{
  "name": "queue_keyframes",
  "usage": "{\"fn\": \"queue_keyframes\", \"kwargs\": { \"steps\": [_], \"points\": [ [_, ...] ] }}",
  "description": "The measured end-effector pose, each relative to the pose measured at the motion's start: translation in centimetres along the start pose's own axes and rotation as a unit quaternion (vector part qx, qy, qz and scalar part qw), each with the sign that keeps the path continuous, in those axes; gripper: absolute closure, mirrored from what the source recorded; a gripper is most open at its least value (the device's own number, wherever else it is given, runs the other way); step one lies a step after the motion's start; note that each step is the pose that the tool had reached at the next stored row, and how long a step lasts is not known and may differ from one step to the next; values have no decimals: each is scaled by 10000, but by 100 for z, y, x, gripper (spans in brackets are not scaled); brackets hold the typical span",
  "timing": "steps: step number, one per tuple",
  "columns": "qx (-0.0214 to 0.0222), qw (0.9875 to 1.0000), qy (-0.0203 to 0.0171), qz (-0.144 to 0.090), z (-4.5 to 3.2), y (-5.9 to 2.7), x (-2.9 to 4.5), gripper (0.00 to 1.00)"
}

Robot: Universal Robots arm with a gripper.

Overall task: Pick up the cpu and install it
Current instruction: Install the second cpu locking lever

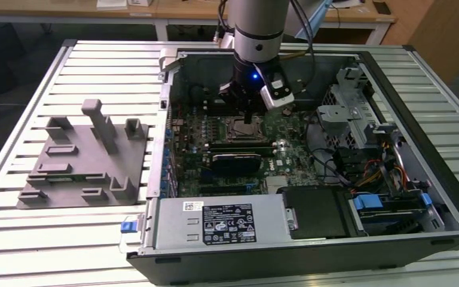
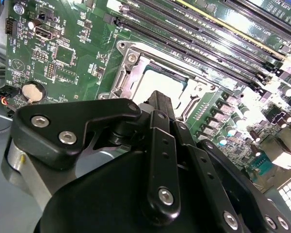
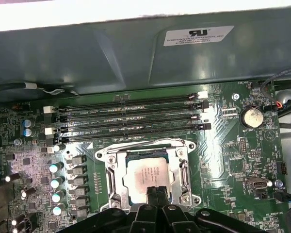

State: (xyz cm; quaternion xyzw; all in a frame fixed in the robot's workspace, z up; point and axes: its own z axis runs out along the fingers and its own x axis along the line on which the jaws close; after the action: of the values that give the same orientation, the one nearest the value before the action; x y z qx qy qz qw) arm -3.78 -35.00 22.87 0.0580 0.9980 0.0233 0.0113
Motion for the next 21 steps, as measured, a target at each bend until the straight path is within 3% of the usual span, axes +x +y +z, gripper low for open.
{"fn": "queue_keyframes", "kwargs": {
  "steps": [7,15,21],
  "points": [
    [0,10000,0,0,-2,0,0,89],
    [0,10000,0,0,-134,6,-3,89],
    [0,10000,0,0,-138,5,-3,89]
  ]
}}
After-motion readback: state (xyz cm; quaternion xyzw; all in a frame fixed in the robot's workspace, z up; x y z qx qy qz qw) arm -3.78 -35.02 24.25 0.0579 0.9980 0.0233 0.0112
